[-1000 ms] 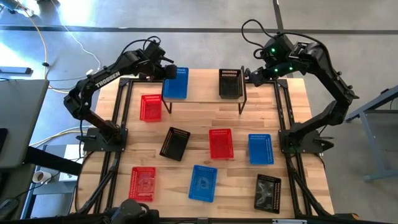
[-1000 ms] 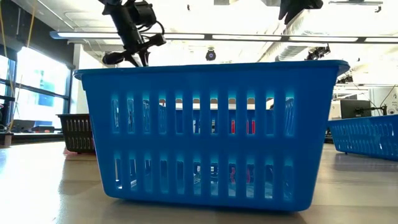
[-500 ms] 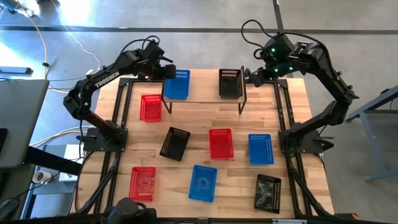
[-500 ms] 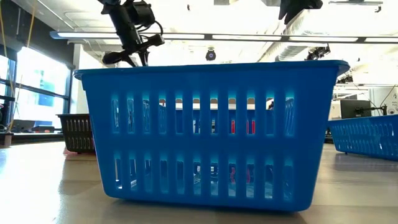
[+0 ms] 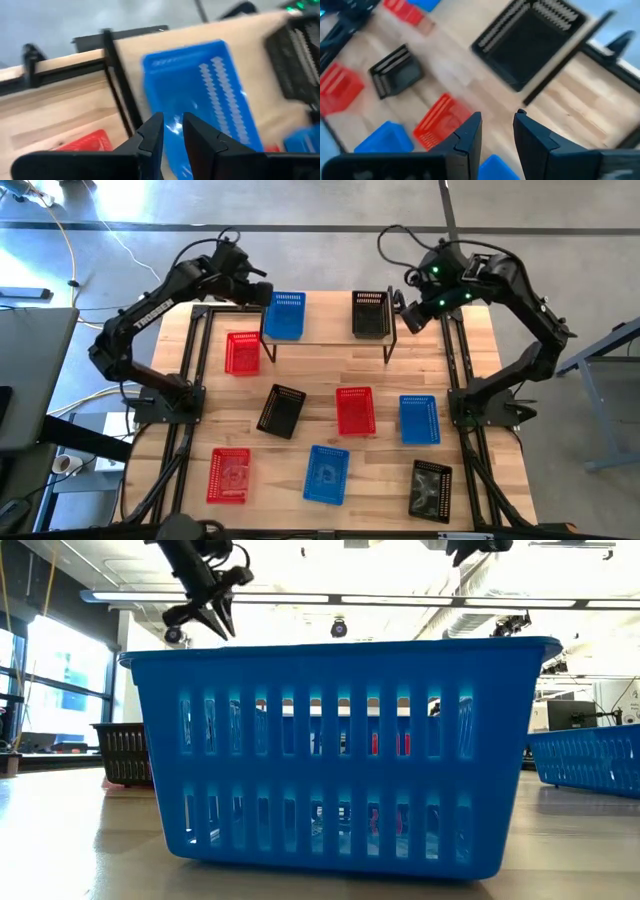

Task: Stack baskets on shelf by color
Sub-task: Put the right red basket on the shelf

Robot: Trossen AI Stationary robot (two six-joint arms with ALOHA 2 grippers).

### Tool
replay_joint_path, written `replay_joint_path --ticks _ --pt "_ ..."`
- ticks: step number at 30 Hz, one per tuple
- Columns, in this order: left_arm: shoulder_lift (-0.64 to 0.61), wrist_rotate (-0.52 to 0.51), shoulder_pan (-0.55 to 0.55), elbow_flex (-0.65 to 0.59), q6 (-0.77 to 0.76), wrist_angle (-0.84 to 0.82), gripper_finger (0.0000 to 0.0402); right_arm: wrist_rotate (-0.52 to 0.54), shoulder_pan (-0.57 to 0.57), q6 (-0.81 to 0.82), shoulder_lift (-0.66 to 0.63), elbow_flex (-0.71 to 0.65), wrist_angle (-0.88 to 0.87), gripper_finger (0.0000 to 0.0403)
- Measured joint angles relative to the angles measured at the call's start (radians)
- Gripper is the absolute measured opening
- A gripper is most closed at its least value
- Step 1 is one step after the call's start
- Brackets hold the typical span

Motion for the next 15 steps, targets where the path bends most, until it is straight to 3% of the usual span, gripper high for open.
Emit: replay_joint_path --ticks 6,15 --pt "-0.068 0.116 -0.07 0.0 0.128 0.0 0.0065 -0.013 0.136 0.017 0.003 0.0 0.0 0.0098" --pt "-0.148 0.129 -0.228 0.0 0.287 -0.003 0.0065 0.032 0.38 0.133 0.072 0.0 0.0 0.0098"
